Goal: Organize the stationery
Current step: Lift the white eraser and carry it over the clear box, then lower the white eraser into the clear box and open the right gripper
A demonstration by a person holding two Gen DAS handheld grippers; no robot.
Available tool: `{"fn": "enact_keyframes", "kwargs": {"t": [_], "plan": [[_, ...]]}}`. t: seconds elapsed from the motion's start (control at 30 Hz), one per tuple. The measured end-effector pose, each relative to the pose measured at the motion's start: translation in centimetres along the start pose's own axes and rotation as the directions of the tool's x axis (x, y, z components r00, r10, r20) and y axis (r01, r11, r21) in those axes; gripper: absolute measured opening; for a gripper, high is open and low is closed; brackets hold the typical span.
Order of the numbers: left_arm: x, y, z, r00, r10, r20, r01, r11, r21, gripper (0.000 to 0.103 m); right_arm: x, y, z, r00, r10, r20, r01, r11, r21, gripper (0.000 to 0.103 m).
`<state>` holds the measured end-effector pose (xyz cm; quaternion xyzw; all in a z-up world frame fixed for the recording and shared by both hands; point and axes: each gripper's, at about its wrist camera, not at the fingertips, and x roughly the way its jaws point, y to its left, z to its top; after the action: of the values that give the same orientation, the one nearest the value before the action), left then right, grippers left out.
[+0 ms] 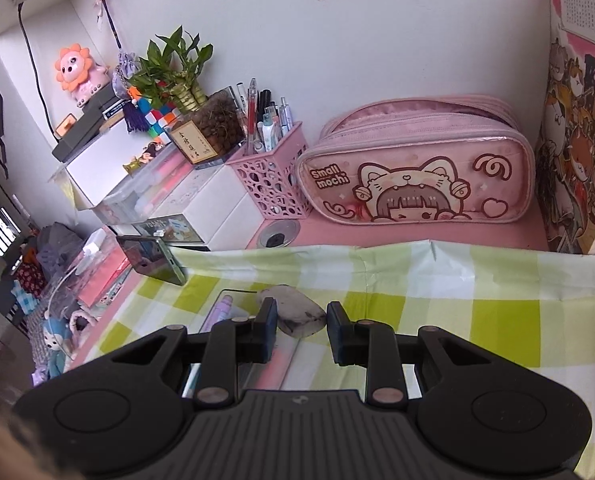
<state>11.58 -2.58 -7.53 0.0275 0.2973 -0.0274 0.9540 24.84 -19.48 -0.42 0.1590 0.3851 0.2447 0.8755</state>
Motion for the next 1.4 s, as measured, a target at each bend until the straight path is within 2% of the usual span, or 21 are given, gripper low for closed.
{"fn": "enact_keyframes", "kwargs": {"t": [0.1,0.27,0.47,0.63,1.2,1.4], "plan": [[0.0,0.0,0.0,1.0,0.0,0.0,0.0,1.0,0.0,0.073,0.8,0.4,0.6,0.999,0.025,-0.047,-0.024,0.999,0.028,0.046],[0.0,0.0,0.0,1.0,0.0,0.0,0.0,1.0,0.0,0.073,2.1,1.0,1.6,0.996,0.003,-0.089,0.002,0.999,0.05,0.046],[0.0,0.0,0.0,1.0,0.0,0.0,0.0,1.0,0.0,0.073,4.0,0.1,2.5,0.986,0.049,-0.16,-0.024,0.988,0.151,0.046],[0.0,0.0,0.0,1.0,0.0,0.0,0.0,1.0,0.0,0.073,5.0,-0.1,3.3,0.975,0.044,-0.217,-0.006,0.984,0.175,0.046],[0.0,0.0,0.0,1.0,0.0,0.0,0.0,1.0,0.001,0.073,5.8,0.1,4.0,0.962,0.045,-0.269,0.012,0.978,0.208,0.048],[0.0,0.0,0.0,1.0,0.0,0.0,0.0,1.0,0.001,0.073,5.6,-0.3,4.3,0.96,0.069,-0.272,-0.005,0.973,0.23,0.048]]}}
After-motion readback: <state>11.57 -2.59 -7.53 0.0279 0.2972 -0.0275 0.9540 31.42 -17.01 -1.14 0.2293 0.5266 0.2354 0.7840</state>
